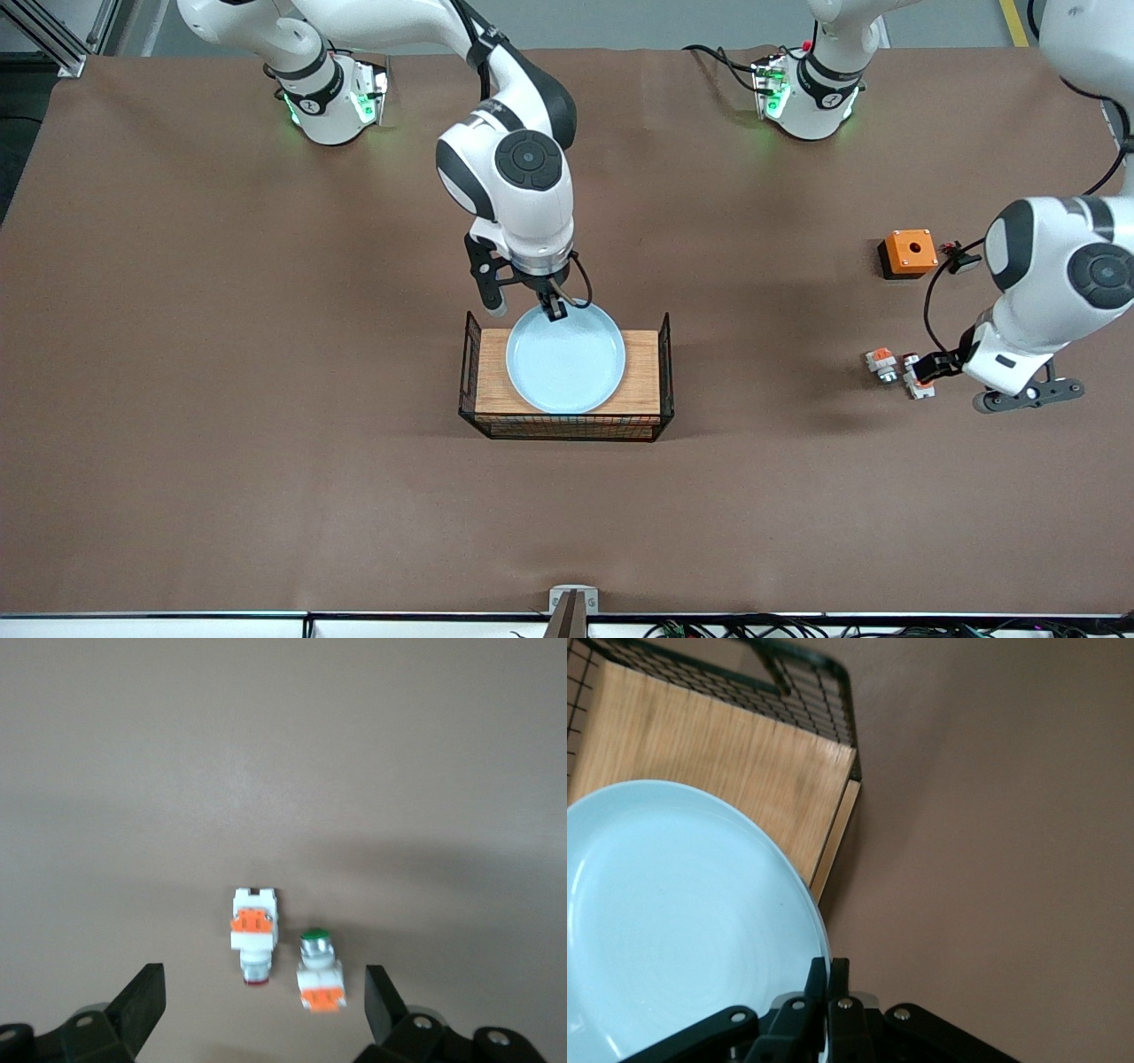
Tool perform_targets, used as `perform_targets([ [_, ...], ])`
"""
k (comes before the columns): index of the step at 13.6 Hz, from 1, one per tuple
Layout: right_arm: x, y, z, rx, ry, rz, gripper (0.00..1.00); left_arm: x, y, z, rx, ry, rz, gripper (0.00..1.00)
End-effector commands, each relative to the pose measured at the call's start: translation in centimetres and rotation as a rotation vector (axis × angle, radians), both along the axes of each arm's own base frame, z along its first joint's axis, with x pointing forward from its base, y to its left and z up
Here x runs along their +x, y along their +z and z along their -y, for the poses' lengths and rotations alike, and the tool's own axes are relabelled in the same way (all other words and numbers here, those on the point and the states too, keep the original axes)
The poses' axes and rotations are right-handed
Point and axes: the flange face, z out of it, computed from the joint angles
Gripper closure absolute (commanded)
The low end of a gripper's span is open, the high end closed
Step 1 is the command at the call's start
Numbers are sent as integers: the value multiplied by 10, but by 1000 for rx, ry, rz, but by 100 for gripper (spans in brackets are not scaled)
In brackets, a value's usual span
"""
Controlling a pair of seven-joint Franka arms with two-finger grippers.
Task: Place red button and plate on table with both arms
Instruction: 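Lift the blue plate out of the basket with the right gripper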
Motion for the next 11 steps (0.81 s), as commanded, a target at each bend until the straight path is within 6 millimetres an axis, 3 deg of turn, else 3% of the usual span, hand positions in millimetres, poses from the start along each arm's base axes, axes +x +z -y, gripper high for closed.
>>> perform_targets([
  [1,-6,35,3,-45,47,-46,100,8,55,14,1,6,5,1],
  [5,-23,101,45,-100,161,-137,100,25,125,16,10,13,61,1],
  [8,-12,139,109,-120,277,-224,100,28,182,15,14,30,79,1],
  [11,1,167,186,-95,451,-297,100,19,208,26,-27,39,36,1],
])
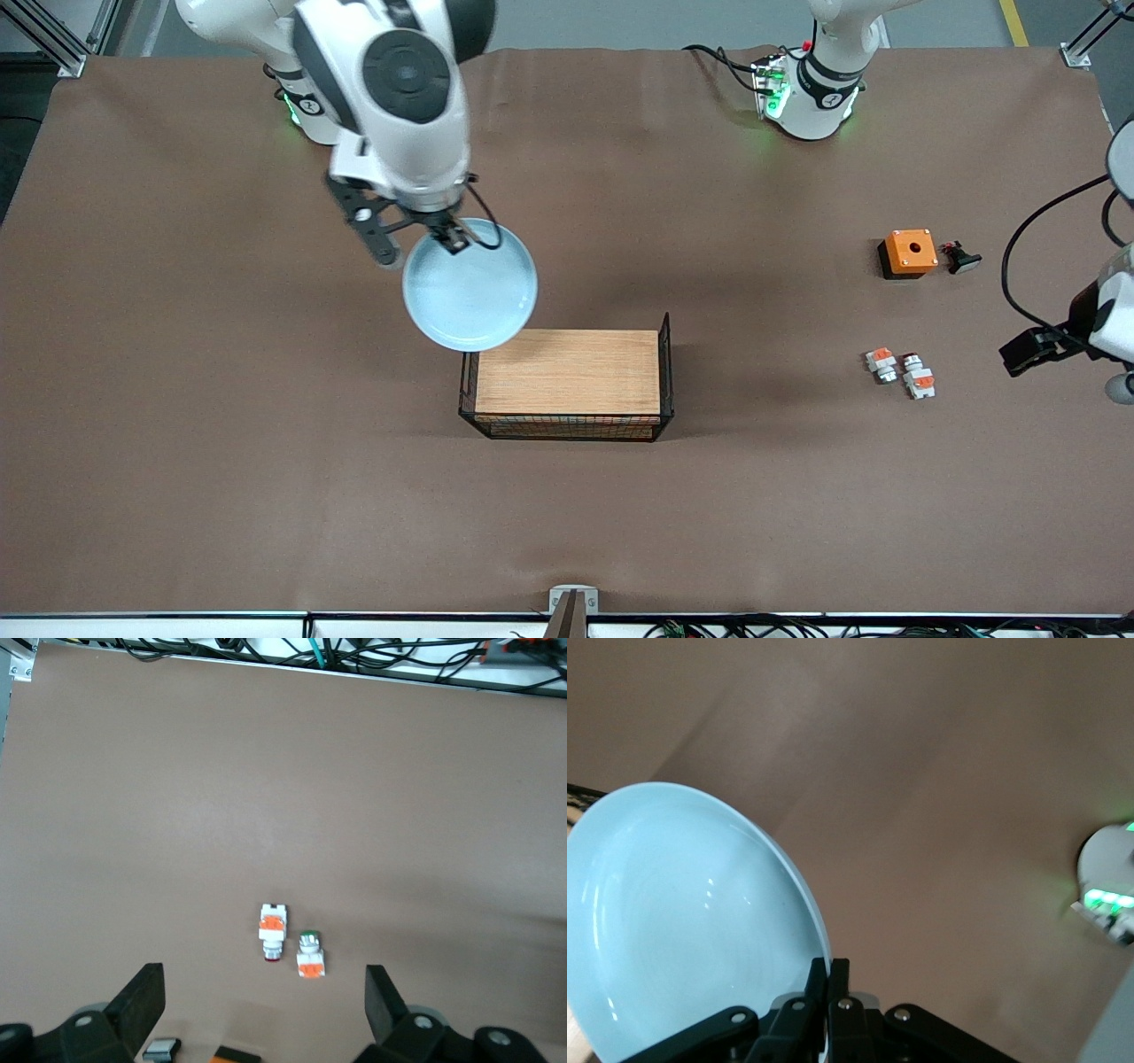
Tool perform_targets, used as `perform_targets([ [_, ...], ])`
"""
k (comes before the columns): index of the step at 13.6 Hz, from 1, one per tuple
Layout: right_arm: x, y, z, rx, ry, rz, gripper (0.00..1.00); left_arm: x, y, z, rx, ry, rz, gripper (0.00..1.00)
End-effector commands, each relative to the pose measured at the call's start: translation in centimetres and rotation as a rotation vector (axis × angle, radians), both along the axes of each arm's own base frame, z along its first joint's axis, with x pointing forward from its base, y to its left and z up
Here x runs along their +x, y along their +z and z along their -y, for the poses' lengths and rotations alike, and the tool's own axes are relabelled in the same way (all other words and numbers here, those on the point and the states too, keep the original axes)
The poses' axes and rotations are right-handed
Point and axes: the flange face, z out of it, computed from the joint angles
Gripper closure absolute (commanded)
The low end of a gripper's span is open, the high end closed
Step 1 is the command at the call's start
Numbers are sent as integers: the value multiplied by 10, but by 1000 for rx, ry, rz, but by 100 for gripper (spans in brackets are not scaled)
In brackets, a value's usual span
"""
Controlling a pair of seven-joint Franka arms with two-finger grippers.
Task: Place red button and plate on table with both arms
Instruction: 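Lift the blue plate out of the basket with the right gripper, then lower the blue plate onto the table with the right gripper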
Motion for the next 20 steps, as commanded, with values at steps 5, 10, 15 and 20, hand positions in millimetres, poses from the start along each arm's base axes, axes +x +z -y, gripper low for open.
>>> perform_targets([
  [5,35,12,191,154,334,-128,100,-31,60,6,-84,40,-56,1],
  [10,64,-66,325,264,524,-130,99,-69,103,13,-83,44,-82,1],
  [15,58,-153,388,293,704,-61,99,-98,130,28,-106,9,-90,1],
  [20,59,-217,425,274,784,8,99,-129,131,19,-180,16,-127,1],
])
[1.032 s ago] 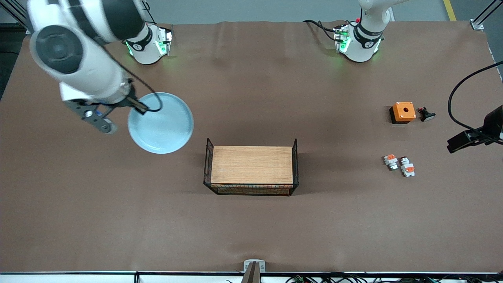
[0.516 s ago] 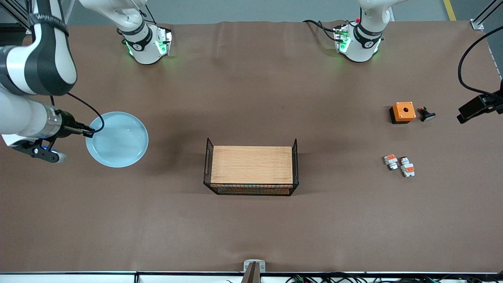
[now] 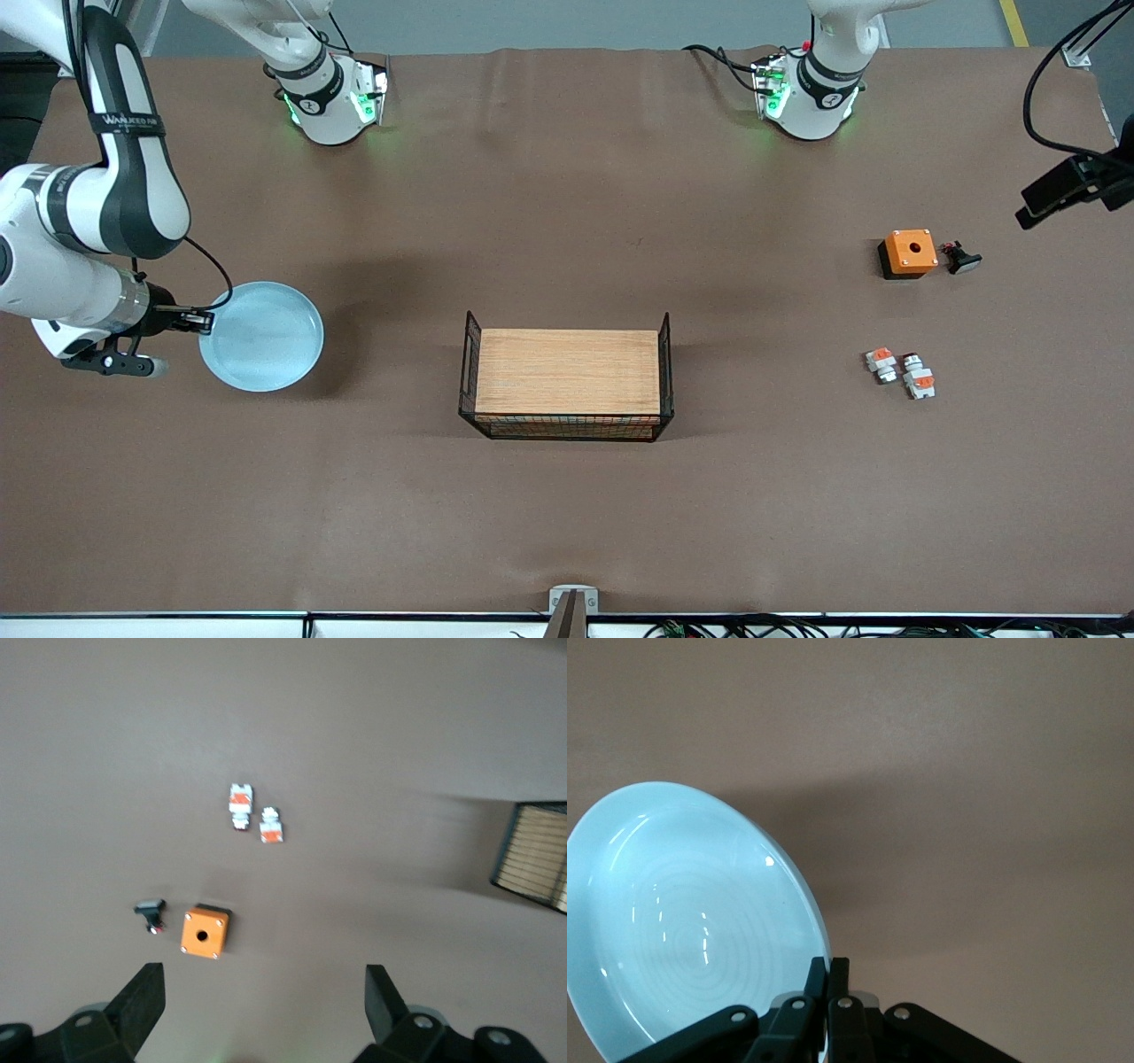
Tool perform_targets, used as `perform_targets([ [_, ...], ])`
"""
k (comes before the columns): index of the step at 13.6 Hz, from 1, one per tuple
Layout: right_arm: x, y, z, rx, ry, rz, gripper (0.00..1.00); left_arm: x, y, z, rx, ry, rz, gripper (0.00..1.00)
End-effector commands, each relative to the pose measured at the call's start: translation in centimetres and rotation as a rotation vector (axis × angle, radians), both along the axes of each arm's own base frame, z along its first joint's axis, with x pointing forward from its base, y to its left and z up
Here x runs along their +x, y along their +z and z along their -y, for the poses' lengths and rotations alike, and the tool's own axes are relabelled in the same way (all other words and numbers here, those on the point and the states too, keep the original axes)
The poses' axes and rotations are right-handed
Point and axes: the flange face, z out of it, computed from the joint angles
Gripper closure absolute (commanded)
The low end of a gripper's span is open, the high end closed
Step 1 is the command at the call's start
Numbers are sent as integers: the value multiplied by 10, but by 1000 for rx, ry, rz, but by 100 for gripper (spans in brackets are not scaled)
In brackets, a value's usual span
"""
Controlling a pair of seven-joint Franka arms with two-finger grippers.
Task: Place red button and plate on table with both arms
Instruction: 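Lower the blue plate onto the table with the right gripper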
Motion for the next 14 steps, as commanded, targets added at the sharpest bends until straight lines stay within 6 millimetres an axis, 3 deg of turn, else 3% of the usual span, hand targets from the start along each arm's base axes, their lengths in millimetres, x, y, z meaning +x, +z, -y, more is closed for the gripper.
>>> perform_targets([
  [1,1,-31,10,11,37,11,98,-23,-1,-10,-45,-23,-11,1],
  [8,5,-91,19,8,29,-12,98,-22,-2,12,-15,-65,-11,1],
  [14,7,-140,40,7,19,-9,90,-18,-6,13,14,-69,-17,1],
])
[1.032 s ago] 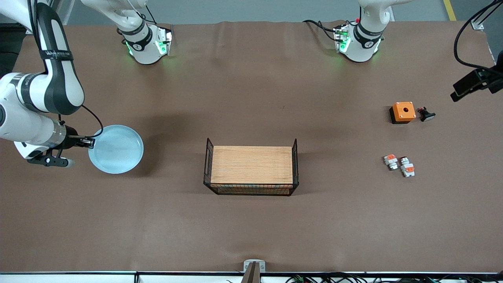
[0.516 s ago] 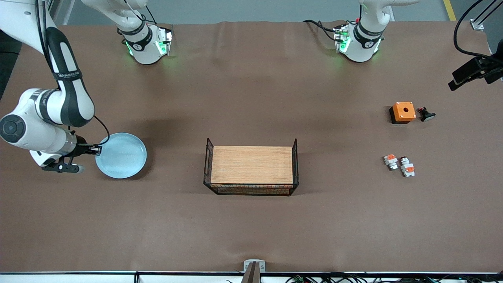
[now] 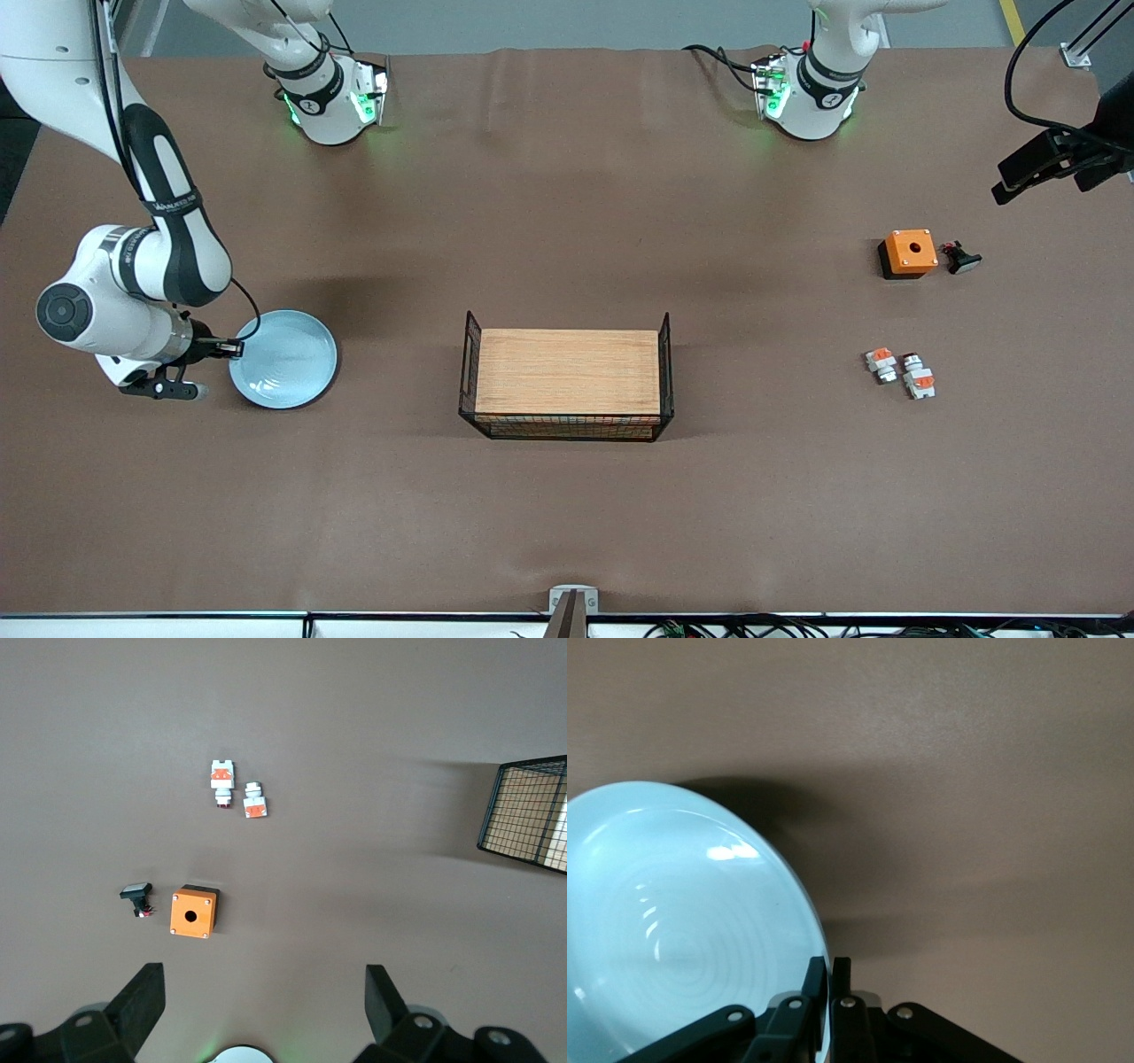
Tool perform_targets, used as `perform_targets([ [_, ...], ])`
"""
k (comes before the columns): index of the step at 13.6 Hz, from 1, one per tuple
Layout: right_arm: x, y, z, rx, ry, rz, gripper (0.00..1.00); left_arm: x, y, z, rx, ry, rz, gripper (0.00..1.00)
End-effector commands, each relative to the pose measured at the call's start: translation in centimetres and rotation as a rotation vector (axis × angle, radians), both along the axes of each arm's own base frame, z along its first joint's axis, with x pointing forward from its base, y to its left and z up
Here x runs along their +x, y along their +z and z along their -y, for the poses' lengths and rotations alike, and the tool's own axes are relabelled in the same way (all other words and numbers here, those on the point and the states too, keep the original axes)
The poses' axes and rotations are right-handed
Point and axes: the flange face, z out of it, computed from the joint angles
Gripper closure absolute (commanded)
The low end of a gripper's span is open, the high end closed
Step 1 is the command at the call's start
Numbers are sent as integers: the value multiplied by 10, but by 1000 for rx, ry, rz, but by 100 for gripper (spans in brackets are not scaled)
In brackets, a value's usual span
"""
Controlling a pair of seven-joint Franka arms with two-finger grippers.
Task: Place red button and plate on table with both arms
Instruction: 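Lower the blue plate onto the table with the right gripper, then open the right gripper and draw it back from the plate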
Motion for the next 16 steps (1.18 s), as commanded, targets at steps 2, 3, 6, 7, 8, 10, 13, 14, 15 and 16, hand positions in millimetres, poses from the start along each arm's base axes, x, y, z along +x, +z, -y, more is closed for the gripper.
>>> perform_targets([
  [2,1,-22,19,8,2,19,85,0,0,4,27,-23,7,1],
  [3,0,-23,19,9,2,13,80,0,0,5,27,-23,7,1],
  [6,6,-5,17,11,-11,17,20,-1,1,5,26,-24,8,1],
  [7,10,14,17,12,-12,10,11,-1,2,5,26,-24,10,1],
  [8,15,38,15,15,-11,-2,3,-1,2,5,26,-23,10,1],
  [10,21,81,8,22,-3,-32,1,-1,1,5,26,-24,8,1],
  [13,20,146,-17,21,19,-29,1,-1,1,5,26,-24,8,1],
  [14,17,168,-27,16,5,-21,1,-1,1,5,26,-24,8,1],
  [15,14,189,-40,10,-18,-16,1,-1,1,5,26,-24,10,1],
  [16,10,212,-57,3,-46,-18,1,0,1,6,27,-26,10,1],
])
